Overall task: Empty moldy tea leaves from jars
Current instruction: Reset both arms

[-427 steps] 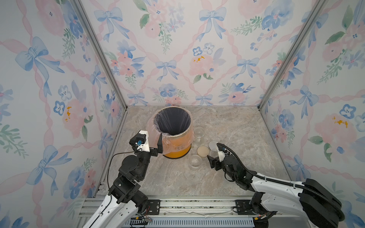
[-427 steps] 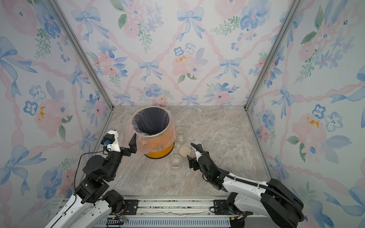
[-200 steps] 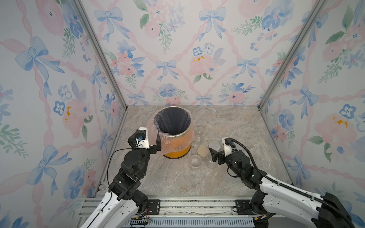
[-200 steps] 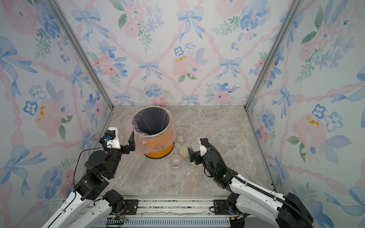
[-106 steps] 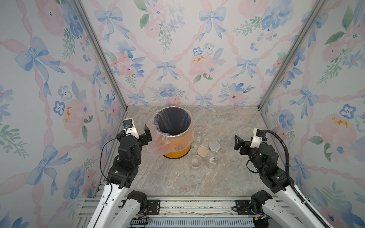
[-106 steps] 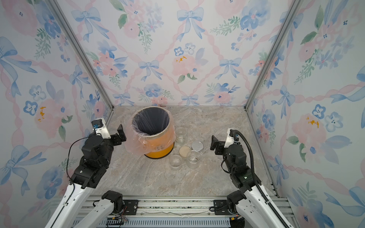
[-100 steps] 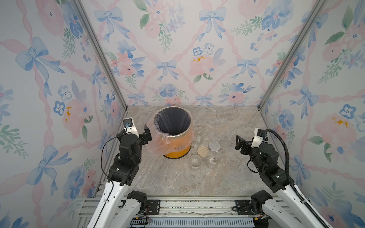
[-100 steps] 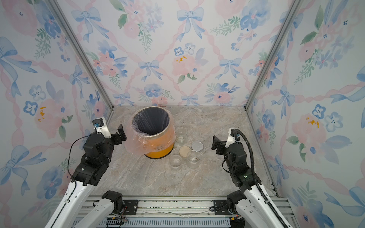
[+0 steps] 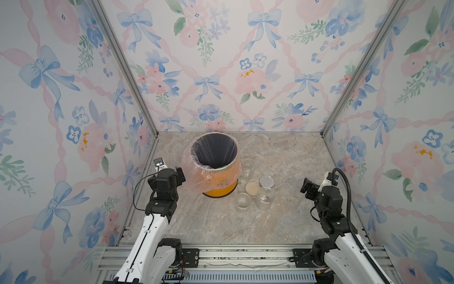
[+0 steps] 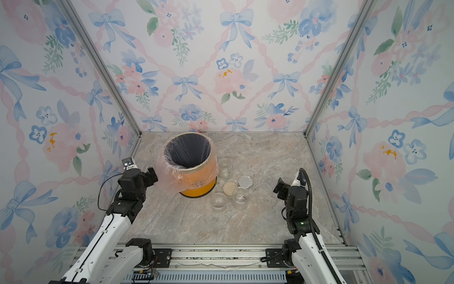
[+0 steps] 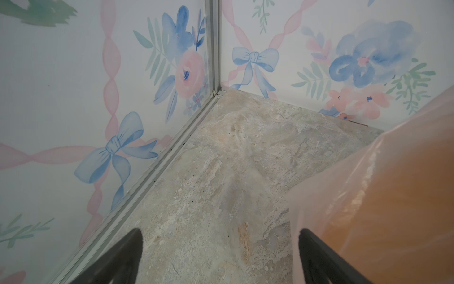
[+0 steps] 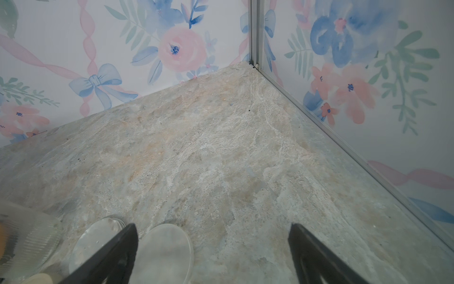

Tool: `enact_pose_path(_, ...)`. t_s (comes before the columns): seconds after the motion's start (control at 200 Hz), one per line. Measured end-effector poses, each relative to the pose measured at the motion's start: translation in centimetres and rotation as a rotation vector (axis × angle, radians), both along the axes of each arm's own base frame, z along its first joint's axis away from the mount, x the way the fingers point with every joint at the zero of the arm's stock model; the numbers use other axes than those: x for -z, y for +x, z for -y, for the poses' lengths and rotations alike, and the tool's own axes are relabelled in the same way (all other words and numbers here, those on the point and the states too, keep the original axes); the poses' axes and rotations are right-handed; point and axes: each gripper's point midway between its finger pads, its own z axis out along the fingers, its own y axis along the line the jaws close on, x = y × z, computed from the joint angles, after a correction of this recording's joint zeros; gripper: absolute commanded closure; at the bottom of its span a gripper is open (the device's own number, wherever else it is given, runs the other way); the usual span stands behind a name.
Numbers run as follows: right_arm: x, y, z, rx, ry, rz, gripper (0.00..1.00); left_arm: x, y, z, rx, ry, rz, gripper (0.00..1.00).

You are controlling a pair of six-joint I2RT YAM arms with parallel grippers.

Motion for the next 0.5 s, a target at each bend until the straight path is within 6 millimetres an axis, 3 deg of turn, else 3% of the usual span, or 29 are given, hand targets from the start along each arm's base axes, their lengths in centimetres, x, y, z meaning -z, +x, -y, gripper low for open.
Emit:
enact_pose_path(0.15,0.8,-0.1,0.7,0.019,-0.037,0.053,0.04,4.4,0.9,0.0,0.049,-0.013,-0.065,0.02)
enact_pose_path(0.285,0.8,0.4,1.3,0.037,-0.077,0.069,0.03,5.4,2.7,0.9,0.126,-0.008,-0.058,0.02)
enact_pose_path(0.5,1.2,1.4,1.3,0.021,-0.126,0.059,0.04,8.7,4.9,2.5,0.242,0.004,-0.096,0.02)
